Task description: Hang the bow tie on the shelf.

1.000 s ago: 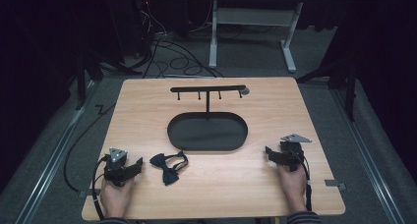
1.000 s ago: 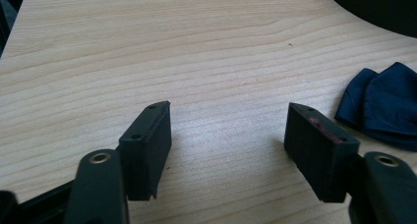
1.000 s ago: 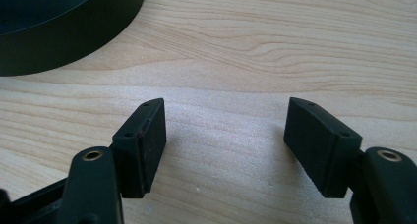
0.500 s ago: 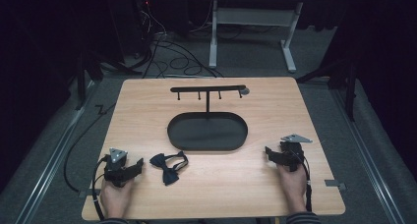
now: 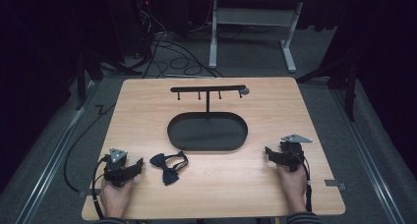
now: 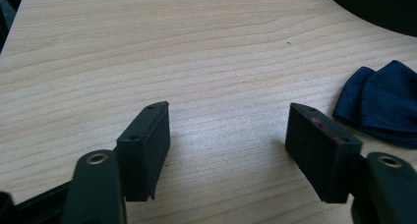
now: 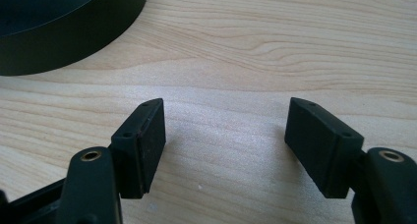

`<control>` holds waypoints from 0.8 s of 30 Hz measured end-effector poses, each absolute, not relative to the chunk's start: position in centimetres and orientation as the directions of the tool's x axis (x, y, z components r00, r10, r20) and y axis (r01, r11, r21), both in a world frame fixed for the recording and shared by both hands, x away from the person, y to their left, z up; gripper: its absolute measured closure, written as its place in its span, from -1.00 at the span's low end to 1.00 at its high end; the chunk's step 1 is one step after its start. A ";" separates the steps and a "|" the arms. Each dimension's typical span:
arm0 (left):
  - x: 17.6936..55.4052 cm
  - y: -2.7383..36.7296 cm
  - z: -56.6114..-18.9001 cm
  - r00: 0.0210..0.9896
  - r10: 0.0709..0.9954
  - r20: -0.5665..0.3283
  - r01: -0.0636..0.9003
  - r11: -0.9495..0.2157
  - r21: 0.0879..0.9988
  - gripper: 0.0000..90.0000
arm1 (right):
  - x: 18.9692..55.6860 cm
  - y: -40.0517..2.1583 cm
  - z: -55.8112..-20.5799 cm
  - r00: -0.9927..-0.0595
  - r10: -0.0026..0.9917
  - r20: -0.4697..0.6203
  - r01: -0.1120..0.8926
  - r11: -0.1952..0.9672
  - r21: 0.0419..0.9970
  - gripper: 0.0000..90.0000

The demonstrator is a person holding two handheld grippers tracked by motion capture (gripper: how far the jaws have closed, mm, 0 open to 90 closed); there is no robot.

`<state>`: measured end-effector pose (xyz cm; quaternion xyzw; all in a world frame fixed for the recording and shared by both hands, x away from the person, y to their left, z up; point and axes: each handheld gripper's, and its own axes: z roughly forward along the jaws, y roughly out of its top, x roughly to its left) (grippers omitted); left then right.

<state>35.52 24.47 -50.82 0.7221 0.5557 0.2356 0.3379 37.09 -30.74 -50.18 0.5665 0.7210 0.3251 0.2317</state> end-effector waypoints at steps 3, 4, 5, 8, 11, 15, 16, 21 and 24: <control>35.5 24.6 -50.8 0.268 0.962 -0.044 0.642 -0.144 0.753 -0.20 | 37.1 -30.8 -50.2 -0.252 0.967 0.035 0.667 0.147 0.730 -0.27; 35.5 24.6 -50.8 0.268 0.962 -0.044 0.642 -0.144 0.753 -0.19 | 37.1 -30.8 -50.2 -0.251 0.967 0.036 0.666 0.146 0.732 -0.27; 35.5 24.6 -50.8 0.268 0.962 -0.046 0.643 -0.143 0.753 -0.19 | 37.1 -30.8 -50.2 -0.252 0.967 0.037 0.666 0.146 0.731 -0.27; 35.5 24.6 -50.8 0.281 0.958 -0.049 0.644 -0.150 0.750 -0.19 | 37.1 -30.8 -50.2 -0.251 0.967 0.041 0.667 0.142 0.731 -0.27; 35.4 24.6 -50.7 0.283 0.958 -0.051 0.644 -0.151 0.750 -0.19 | 37.1 -30.8 -50.2 -0.253 0.967 0.040 0.666 0.144 0.732 -0.28; 35.3 24.7 -50.4 0.275 0.958 -0.074 0.640 -0.125 0.758 -0.19 | 37.1 -30.8 -50.2 -0.255 0.966 0.037 0.666 0.148 0.731 -0.28; 35.2 24.7 -50.3 0.275 0.958 -0.078 0.639 -0.121 0.760 -0.19 | 37.1 -30.8 -50.2 -0.256 0.966 0.037 0.666 0.148 0.731 -0.28; 34.8 24.8 -49.6 0.271 0.957 -0.098 0.621 -0.096 0.778 -0.18 | 37.1 -30.8 -50.2 -0.257 0.965 0.046 0.667 0.143 0.731 -0.29; 34.5 24.7 -49.0 0.277 0.953 -0.123 0.608 -0.075 0.790 -0.17 | 37.1 -30.8 -50.2 -0.257 0.965 0.047 0.667 0.142 0.731 -0.29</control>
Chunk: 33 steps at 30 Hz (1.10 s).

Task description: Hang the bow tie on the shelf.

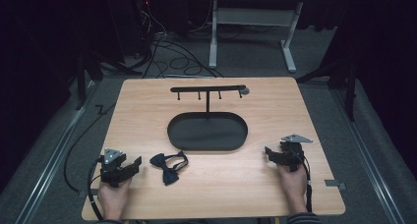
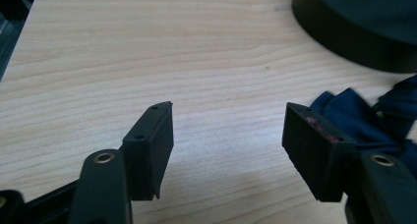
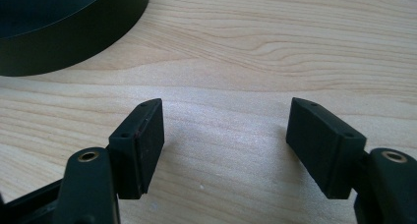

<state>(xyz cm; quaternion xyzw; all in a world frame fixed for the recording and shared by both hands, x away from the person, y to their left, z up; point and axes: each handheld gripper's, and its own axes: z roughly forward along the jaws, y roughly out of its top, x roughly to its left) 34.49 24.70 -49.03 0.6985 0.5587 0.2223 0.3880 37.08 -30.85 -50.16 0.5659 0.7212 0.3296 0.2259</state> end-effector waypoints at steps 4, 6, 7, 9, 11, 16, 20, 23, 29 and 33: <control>34.2 24.3 -48.3 0.305 0.944 -0.122 0.598 -0.091 0.796 -0.09 | 37.1 -30.8 -50.2 -0.262 0.964 0.046 0.666 0.146 0.732 -0.30; 34.0 23.9 -47.9 0.316 0.942 -0.112 0.605 -0.109 0.789 -0.04 | 37.1 -30.8 -50.2 -0.264 0.963 0.046 0.666 0.148 0.732 -0.30; 34.0 23.8 -47.8 0.323 0.939 -0.117 0.607 -0.111 0.787 -0.04 | 37.1 -30.8 -50.2 -0.264 0.963 0.046 0.666 0.148 0.732 -0.30; 33.9 23.6 -47.5 0.338 0.933 -0.126 0.603 -0.112 0.790 -0.03 | 37.1 -30.8 -50.2 -0.264 0.963 0.047 0.666 0.147 0.732 -0.30; 33.8 23.3 -47.3 0.360 0.923 -0.136 0.597 -0.116 0.794 -0.03 | 37.1 -30.8 -50.2 -0.264 0.963 0.047 0.666 0.147 0.731 -0.30; 33.7 22.3 -46.6 0.414 0.901 -0.125 0.581 -0.156 0.799 -0.04 | 37.1 -30.8 -50.2 -0.265 0.963 0.045 0.666 0.149 0.731 -0.30; 33.9 21.5 -46.3 0.440 0.889 -0.124 0.575 -0.173 0.800 -0.04 | 37.1 -30.8 -50.2 -0.266 0.963 0.046 0.666 0.149 0.731 -0.30; 34.0 20.8 -46.2 0.455 0.882 -0.122 0.573 -0.185 0.798 -0.03 | 37.0 -30.8 -50.2 -0.267 0.962 0.048 0.666 0.148 0.731 -0.30; 34.4 19.4 -46.2 0.484 0.869 -0.105 0.581 -0.229 0.781 0.01 | 37.0 -30.8 -50.2 -0.268 0.962 0.048 0.665 0.149 0.731 -0.30; 34.6 18.7 -46.3 0.502 0.858 -0.104 0.577 -0.243 0.779 0.02 | 37.0 -30.8 -50.2 -0.267 0.962 0.047 0.665 0.149 0.731 -0.30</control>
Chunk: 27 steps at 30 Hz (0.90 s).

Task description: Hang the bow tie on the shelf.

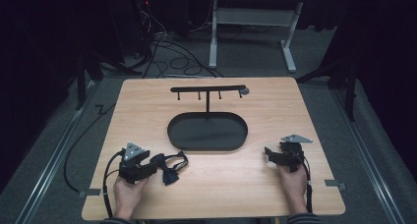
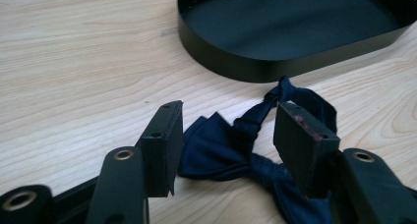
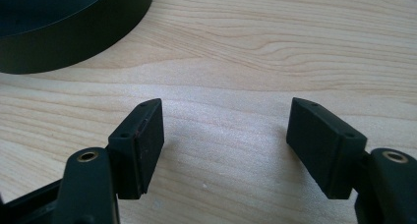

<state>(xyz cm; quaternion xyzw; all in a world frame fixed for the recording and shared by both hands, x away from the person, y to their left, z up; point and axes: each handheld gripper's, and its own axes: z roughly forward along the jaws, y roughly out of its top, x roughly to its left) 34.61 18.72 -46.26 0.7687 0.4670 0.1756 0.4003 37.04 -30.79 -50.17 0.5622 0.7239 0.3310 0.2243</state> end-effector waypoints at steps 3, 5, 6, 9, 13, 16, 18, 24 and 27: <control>34.9 18.0 -46.3 0.518 0.850 -0.100 0.574 -0.258 0.777 0.03 | 37.0 -30.8 -50.2 -0.268 0.962 0.048 0.665 0.149 0.731 -0.30; 35.1 17.5 -46.4 0.530 0.842 -0.098 0.572 -0.271 0.774 0.04 | 37.0 -30.8 -50.2 -0.267 0.963 0.047 0.666 0.149 0.731 -0.30; 35.2 17.3 -46.4 0.535 0.840 -0.094 0.573 -0.279 0.770 0.04 | 37.0 -30.8 -50.2 -0.267 0.963 0.047 0.666 0.149 0.731 -0.30; 35.6 16.5 -46.6 0.556 0.828 -0.078 0.567 -0.309 0.763 0.05 | 37.0 -30.8 -50.2 -0.267 0.963 0.047 0.666 0.149 0.731 -0.30; 36.2 15.7 -47.2 0.571 0.817 -0.082 0.574 -0.327 0.751 0.07 | 37.0 -30.8 -50.2 -0.268 0.962 0.048 0.665 0.148 0.732 -0.30; 36.7 15.2 -47.8 0.578 0.813 -0.073 0.579 -0.346 0.738 0.12 | 37.0 -30.8 -50.2 -0.268 0.962 0.049 0.666 0.149 0.731 -0.30; 37.1 14.8 -48.3 0.589 0.806 -0.054 0.583 -0.378 0.719 0.14 | 37.1 -30.9 -50.2 -0.270 0.962 0.049 0.665 0.149 0.732 -0.30; 37.4 14.7 -49.0 0.594 0.803 -0.040 0.585 -0.397 0.708 0.26 | 37.0 -30.8 -50.2 -0.268 0.962 0.051 0.666 0.147 0.731 -0.30; 37.4 14.7 -49.0 0.595 0.803 -0.039 0.585 -0.398 0.707 0.33 | 37.0 -30.8 -50.2 -0.268 0.962 0.051 0.667 0.147 0.731 -0.30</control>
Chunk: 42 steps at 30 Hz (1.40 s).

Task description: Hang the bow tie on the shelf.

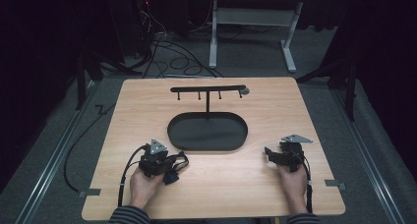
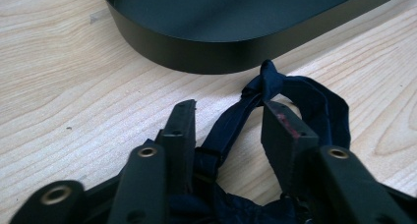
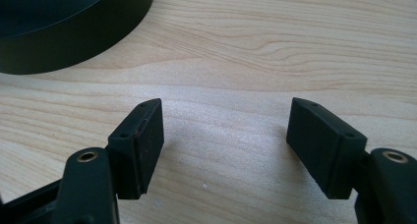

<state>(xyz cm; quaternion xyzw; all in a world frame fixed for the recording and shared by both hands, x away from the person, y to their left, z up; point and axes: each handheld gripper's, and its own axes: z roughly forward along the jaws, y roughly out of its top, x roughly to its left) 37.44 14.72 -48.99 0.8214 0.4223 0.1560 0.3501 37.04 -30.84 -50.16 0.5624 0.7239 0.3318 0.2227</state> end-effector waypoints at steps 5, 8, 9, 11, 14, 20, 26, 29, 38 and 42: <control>37.5 14.8 -49.2 0.599 0.800 -0.031 0.584 -0.410 0.700 0.53 | 37.0 -30.9 -50.2 -0.270 0.962 0.050 0.666 0.149 0.731 -0.30; 37.5 14.8 -49.3 0.609 0.793 -0.018 0.583 -0.433 0.688 0.65 | 37.0 -30.8 -50.2 -0.267 0.962 0.051 0.666 0.147 0.731 -0.30; 37.5 14.8 -49.3 0.609 0.793 -0.018 0.583 -0.433 0.688 0.69 | 37.0 -30.8 -50.2 -0.267 0.962 0.051 0.666 0.147 0.731 -0.30; 37.5 14.8 -49.4 0.616 0.788 -0.017 0.583 -0.441 0.682 0.78 | 37.0 -30.8 -50.2 -0.269 0.962 0.050 0.665 0.148 0.732 -0.30; 37.4 14.8 -49.4 0.623 0.782 -0.014 0.577 -0.448 0.683 0.87 | 37.0 -30.8 -50.2 -0.269 0.962 0.052 0.666 0.147 0.731 -0.30; 36.8 15.1 -49.1 0.632 0.775 -0.007 0.564 -0.453 0.690 0.91 | 37.0 -30.8 -50.2 -0.269 0.962 0.053 0.667 0.146 0.731 -0.30; 36.3 15.7 -48.4 0.628 0.778 -0.024 0.557 -0.427 0.712 0.91 | 37.0 -30.8 -50.2 -0.270 0.962 0.052 0.667 0.147 0.730 -0.30; 36.0 16.0 -47.9 0.626 0.779 -0.044 0.552 -0.403 0.730 0.91 | 37.0 -30.8 -50.2 -0.270 0.961 0.053 0.667 0.147 0.730 -0.30; 35.3 16.2 -46.4 0.635 0.771 -0.045 0.521 -0.385 0.762 0.90 | 37.0 -30.8 -50.2 -0.274 0.960 0.049 0.665 0.153 0.732 -0.30; 35.1 16.2 -45.7 0.635 0.770 -0.060 0.513 -0.363 0.778 0.90 | 37.0 -30.8 -50.2 -0.276 0.960 0.049 0.664 0.154 0.731 -0.30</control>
